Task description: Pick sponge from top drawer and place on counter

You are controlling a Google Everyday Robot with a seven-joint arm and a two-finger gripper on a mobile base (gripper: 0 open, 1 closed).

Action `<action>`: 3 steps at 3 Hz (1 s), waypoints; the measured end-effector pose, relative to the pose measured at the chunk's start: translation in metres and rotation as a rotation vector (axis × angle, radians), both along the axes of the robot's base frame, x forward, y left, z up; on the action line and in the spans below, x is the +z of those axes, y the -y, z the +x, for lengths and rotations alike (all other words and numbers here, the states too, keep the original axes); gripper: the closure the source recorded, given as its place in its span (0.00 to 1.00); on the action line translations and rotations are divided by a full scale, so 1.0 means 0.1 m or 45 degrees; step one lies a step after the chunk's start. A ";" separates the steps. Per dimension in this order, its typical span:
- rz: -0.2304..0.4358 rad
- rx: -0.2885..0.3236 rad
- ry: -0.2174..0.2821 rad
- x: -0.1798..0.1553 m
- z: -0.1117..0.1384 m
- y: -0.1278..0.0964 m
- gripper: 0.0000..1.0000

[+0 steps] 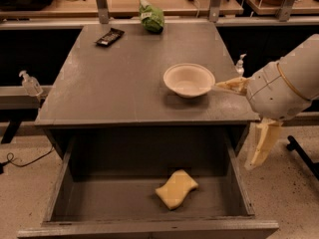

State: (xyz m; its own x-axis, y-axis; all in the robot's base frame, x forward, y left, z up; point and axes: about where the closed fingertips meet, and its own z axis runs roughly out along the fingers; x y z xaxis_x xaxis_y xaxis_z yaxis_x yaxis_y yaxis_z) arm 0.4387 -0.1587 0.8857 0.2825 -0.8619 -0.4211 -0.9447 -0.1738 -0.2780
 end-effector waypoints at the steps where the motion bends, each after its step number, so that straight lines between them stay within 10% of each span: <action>1: -0.043 0.038 -0.007 -0.12 0.06 -0.09 0.00; 3: -0.155 0.338 0.264 -0.93 -0.17 -0.49 0.00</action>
Offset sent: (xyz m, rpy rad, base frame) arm -0.0115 0.0673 -0.1165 -0.1292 -0.3521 0.4290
